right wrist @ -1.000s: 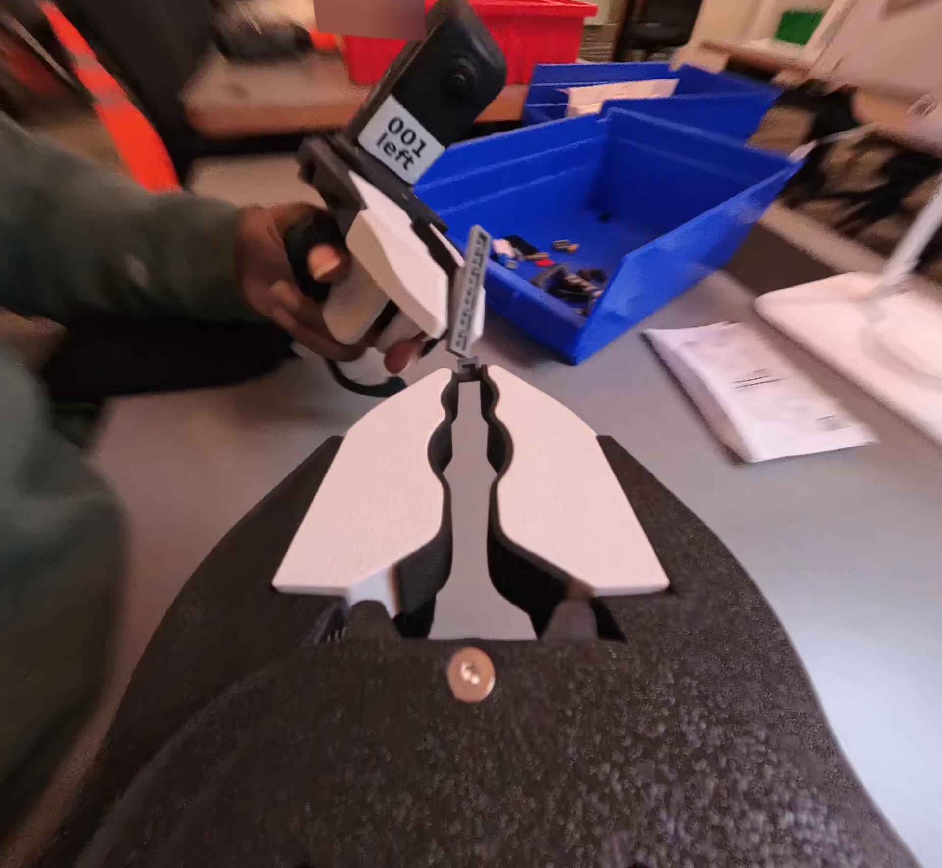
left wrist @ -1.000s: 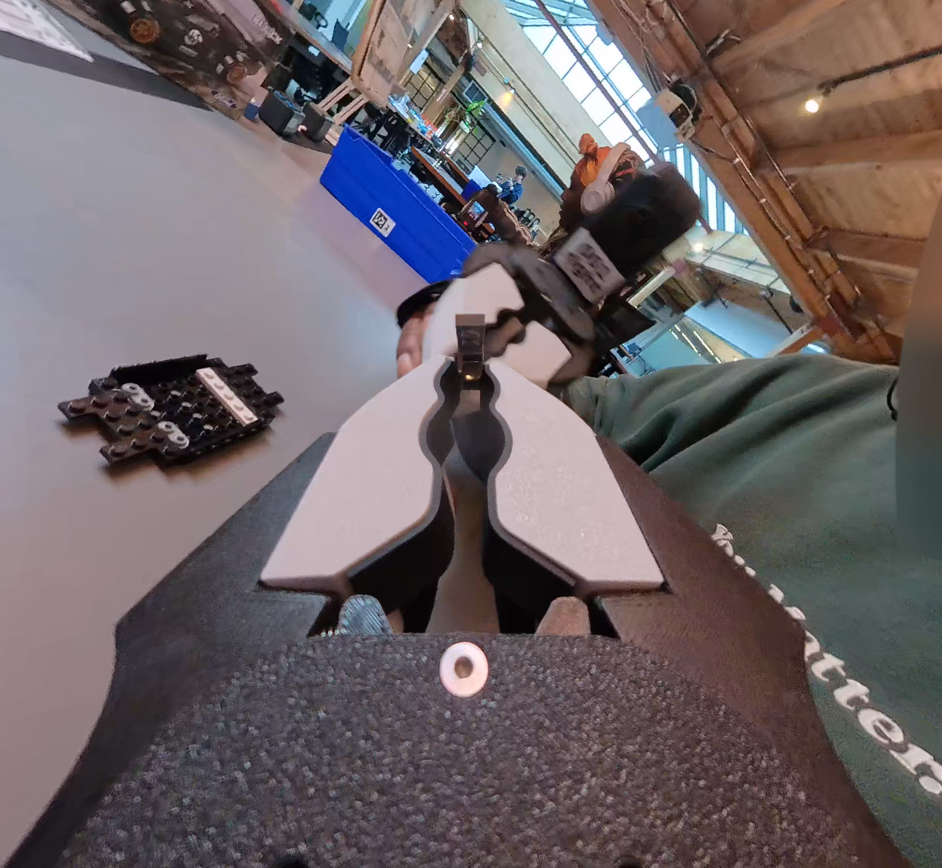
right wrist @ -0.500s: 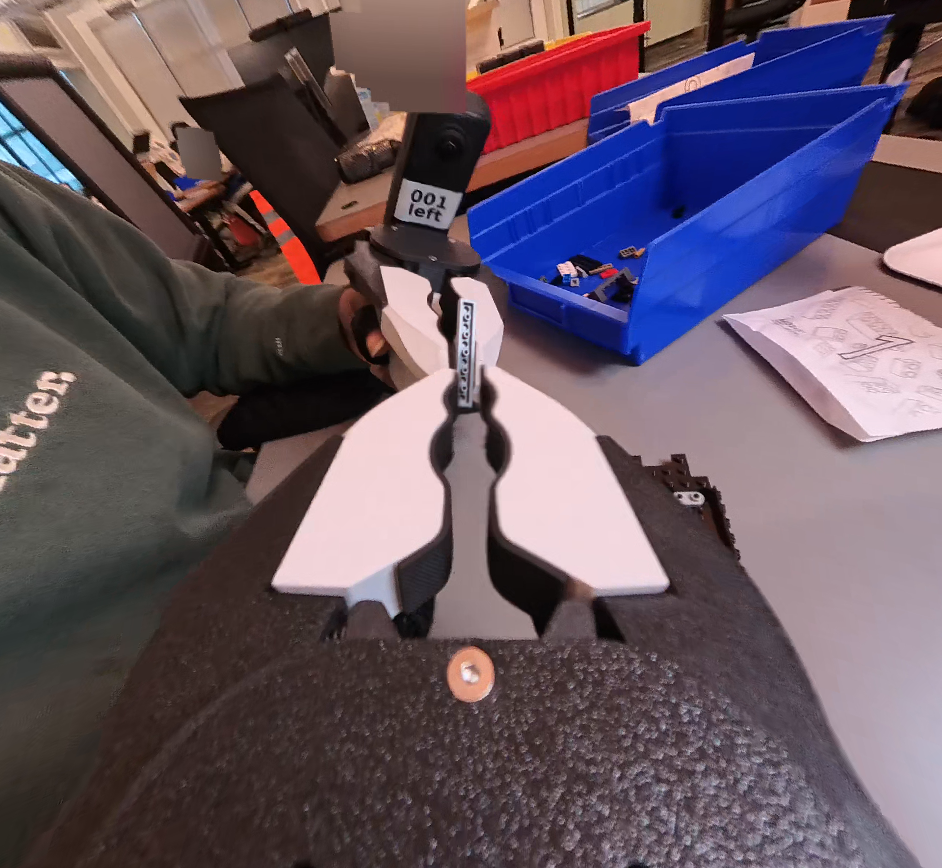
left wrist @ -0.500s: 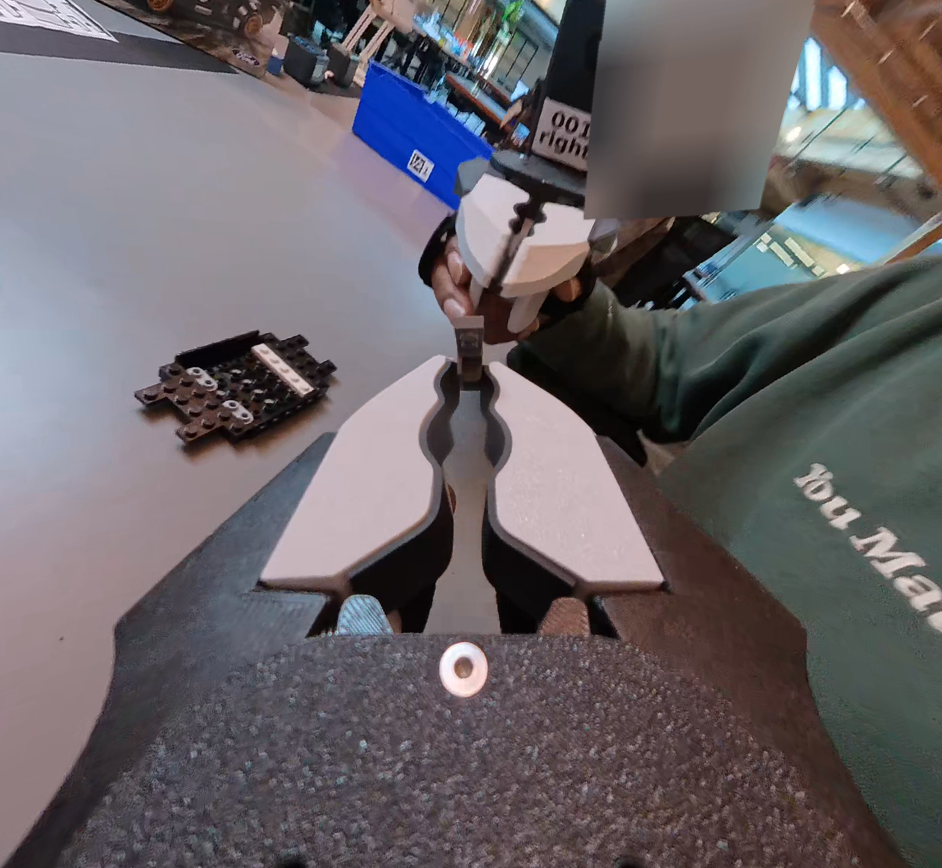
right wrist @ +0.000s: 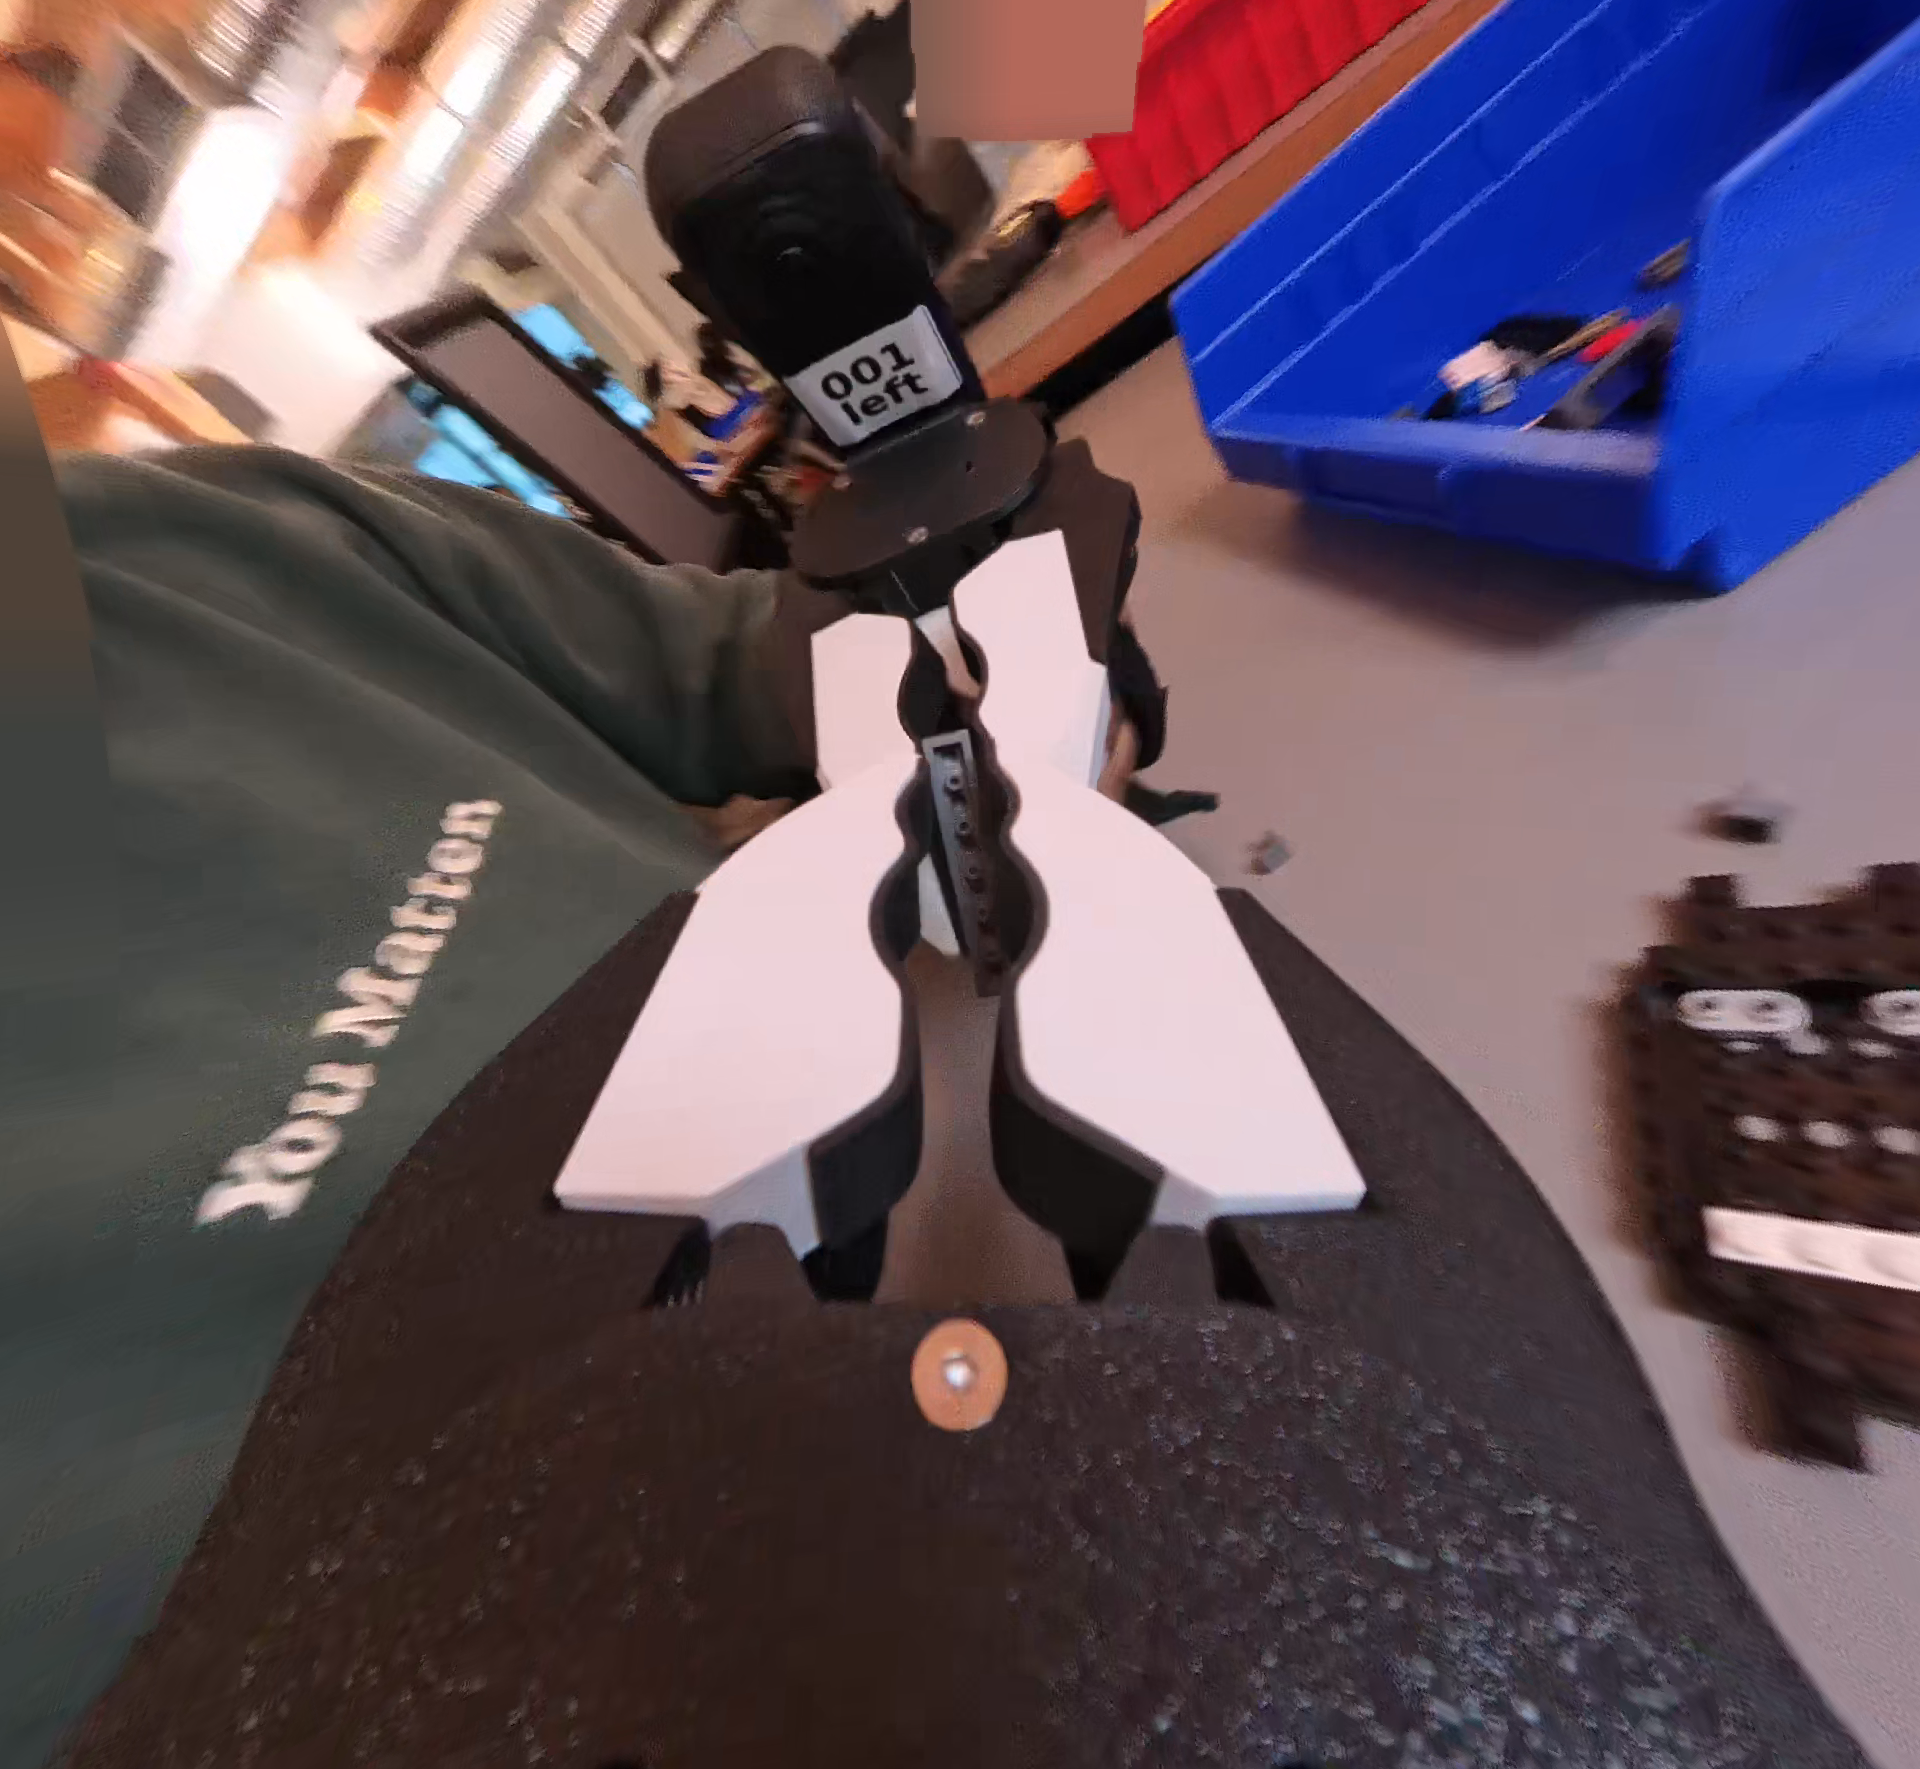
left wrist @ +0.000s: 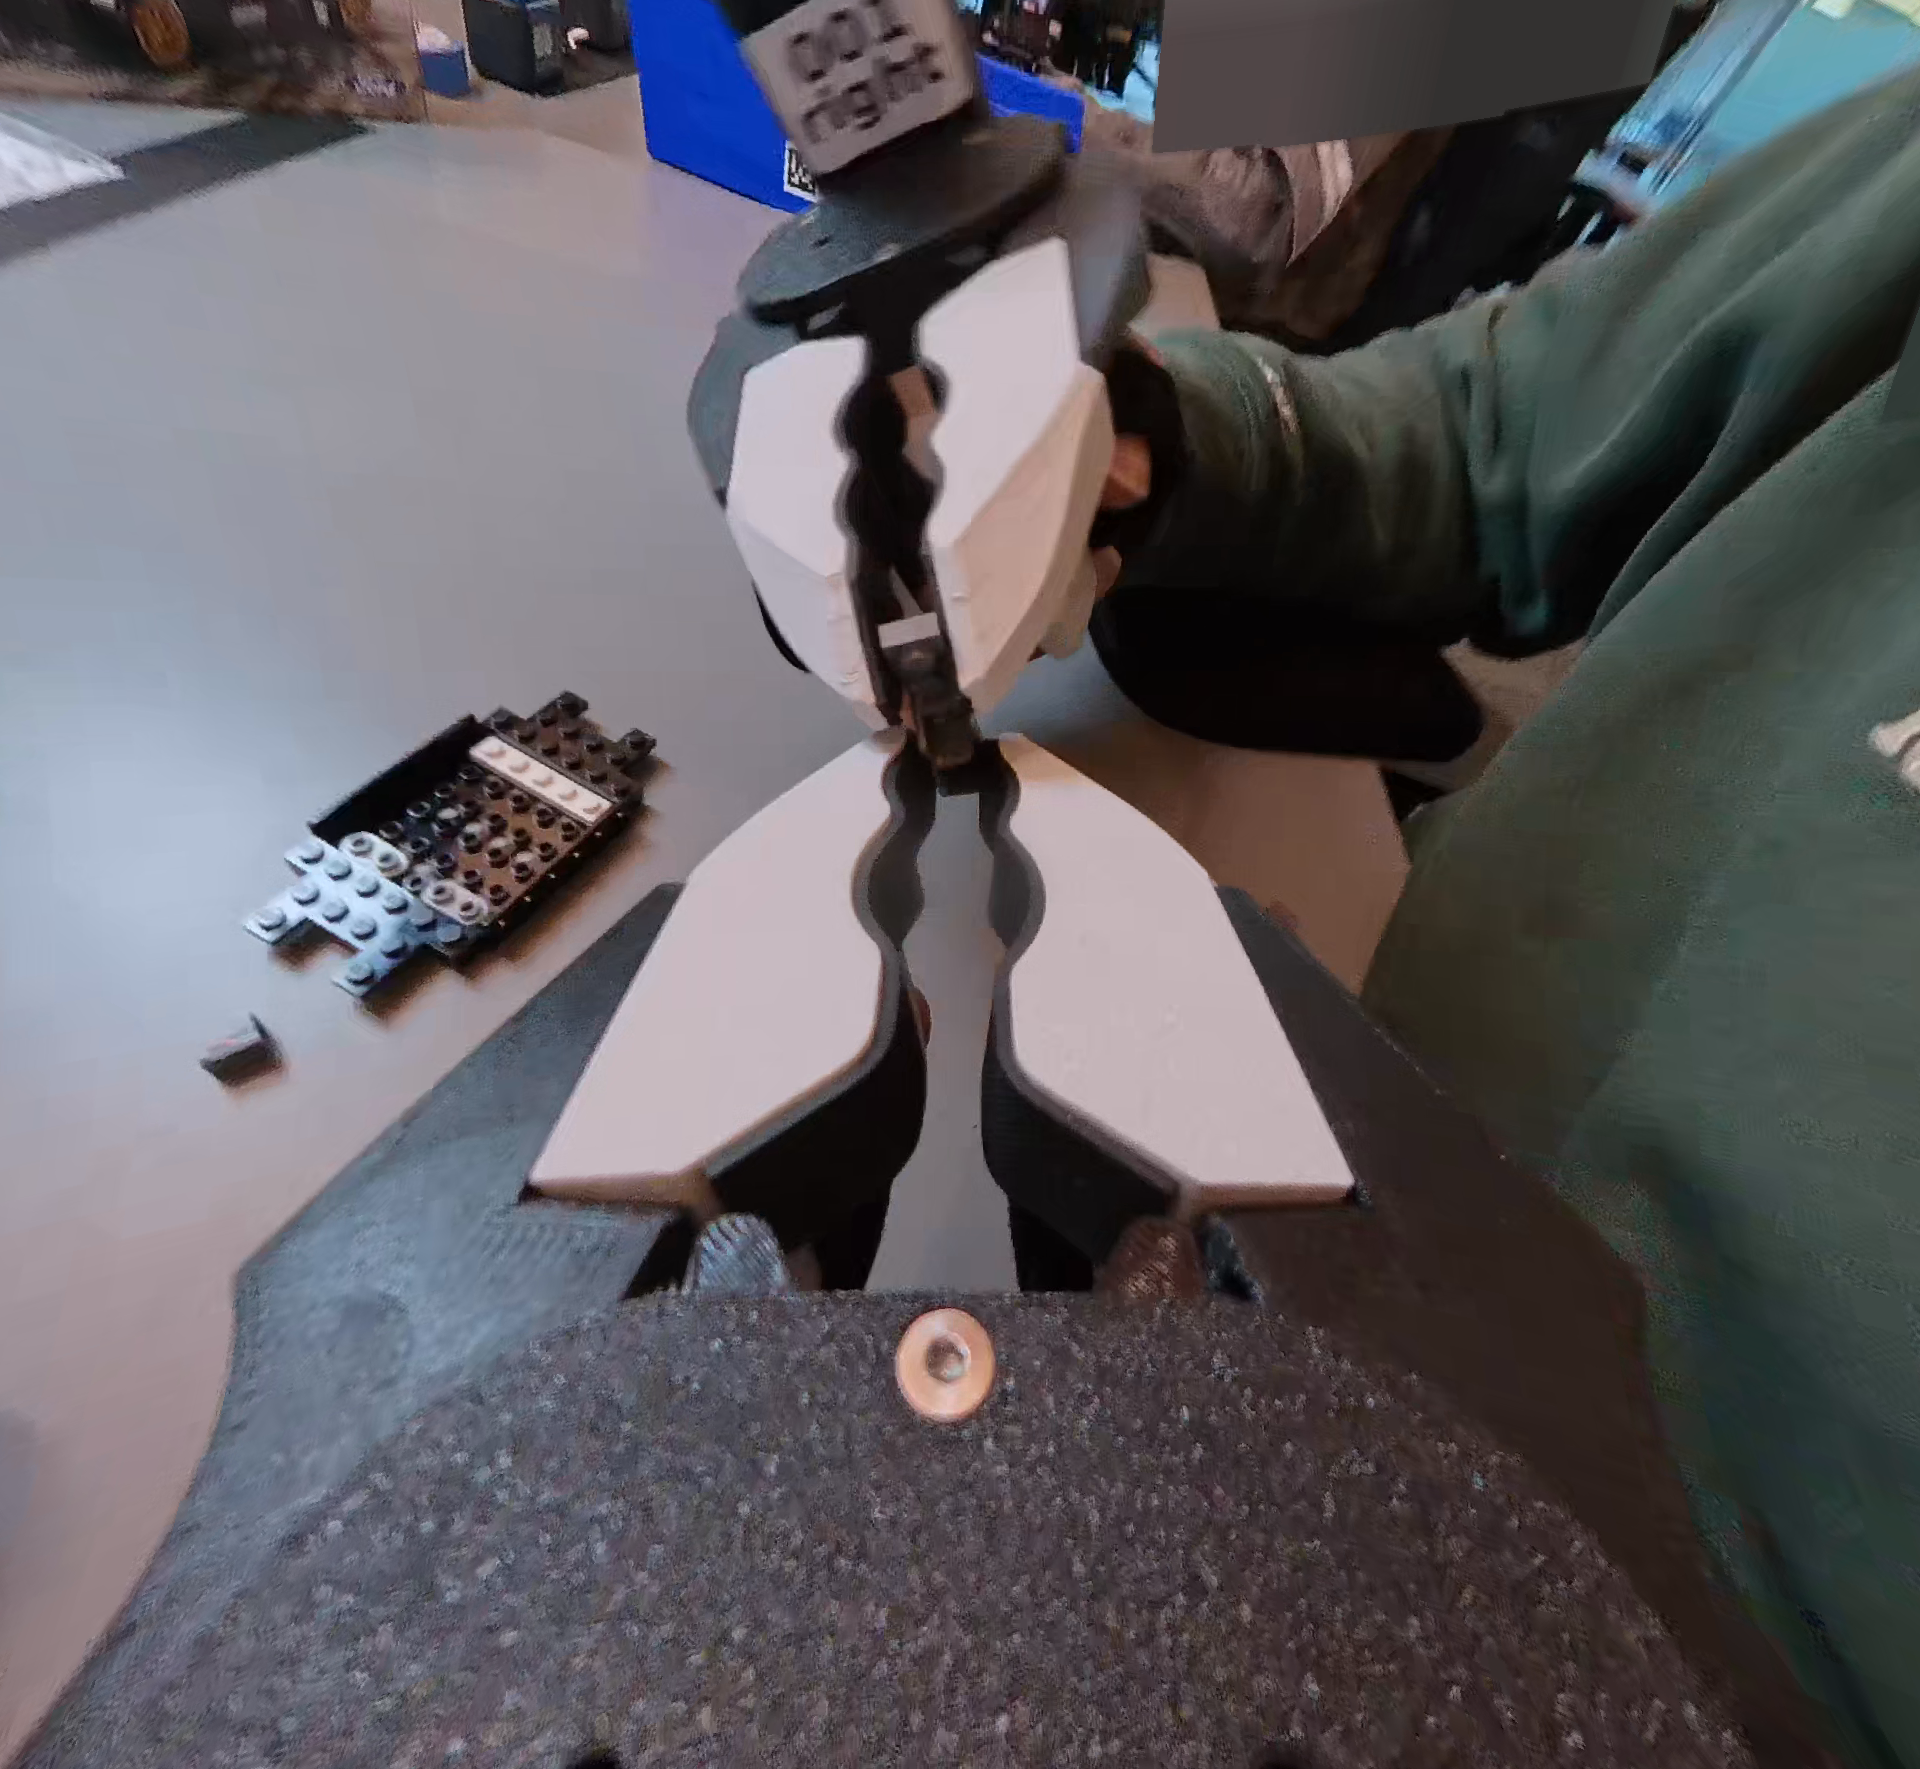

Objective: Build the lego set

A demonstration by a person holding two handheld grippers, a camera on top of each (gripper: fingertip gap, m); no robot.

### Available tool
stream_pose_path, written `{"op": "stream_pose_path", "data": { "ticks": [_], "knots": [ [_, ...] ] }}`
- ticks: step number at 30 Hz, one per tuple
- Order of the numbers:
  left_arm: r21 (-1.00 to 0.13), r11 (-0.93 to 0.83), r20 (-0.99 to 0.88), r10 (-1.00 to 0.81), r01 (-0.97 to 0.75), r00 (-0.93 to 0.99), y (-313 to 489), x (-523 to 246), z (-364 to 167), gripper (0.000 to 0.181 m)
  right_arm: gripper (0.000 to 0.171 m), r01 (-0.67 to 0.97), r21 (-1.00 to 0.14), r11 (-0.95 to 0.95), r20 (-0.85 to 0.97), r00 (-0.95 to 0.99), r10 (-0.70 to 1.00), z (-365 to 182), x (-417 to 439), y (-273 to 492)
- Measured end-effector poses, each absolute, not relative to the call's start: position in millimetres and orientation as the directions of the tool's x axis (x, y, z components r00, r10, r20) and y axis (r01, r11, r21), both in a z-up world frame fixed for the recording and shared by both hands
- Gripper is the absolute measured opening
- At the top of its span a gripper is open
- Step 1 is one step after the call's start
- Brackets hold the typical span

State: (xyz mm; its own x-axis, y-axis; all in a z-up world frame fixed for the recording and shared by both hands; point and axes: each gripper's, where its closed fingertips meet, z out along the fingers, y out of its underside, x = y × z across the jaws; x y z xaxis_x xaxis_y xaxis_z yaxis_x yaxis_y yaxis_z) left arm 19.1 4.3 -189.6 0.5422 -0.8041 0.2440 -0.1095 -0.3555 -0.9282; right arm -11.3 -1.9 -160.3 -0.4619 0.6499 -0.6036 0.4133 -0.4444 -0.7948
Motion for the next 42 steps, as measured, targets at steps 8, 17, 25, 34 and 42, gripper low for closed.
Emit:
{"op": "stream_pose_path", "data": {
  "ticks": [8,17,25,34,42],
  "knots": [
    [-0.937,-0.224,0.076,-0.881,-0.270,0.468,-12,31,-200,0.009,0.008,0.583,-0.586,-0.563,-0.804,-0.508,0.309,-166,-2,-16],
    [-0.943,-0.271,0.132,-0.839,-0.194,0.527,0,10,-193,0.009,0.008,0.427,-0.643,-0.636,-0.751,-0.517,0.412,-153,-3,17],
    [-0.922,-0.368,-0.108,-0.067,-0.125,0.992,68,-181,-175,0.011,0.008,0.264,-0.722,-0.640,-0.675,-0.472,0.567,-141,-4,47],
    [-0.837,-0.491,-0.147,-0.223,-0.242,0.964,67,-155,-213,0.070,0.008,0.274,-0.737,-0.617,-0.664,-0.463,0.587,-147,-7,42],
    [-0.832,-0.426,-0.360,-0.075,-0.356,0.930,73,-182,-195,0.031,0.008,0.287,-0.731,-0.620,-0.670,-0.477,0.569,-148,-8,37]
  ]
}}
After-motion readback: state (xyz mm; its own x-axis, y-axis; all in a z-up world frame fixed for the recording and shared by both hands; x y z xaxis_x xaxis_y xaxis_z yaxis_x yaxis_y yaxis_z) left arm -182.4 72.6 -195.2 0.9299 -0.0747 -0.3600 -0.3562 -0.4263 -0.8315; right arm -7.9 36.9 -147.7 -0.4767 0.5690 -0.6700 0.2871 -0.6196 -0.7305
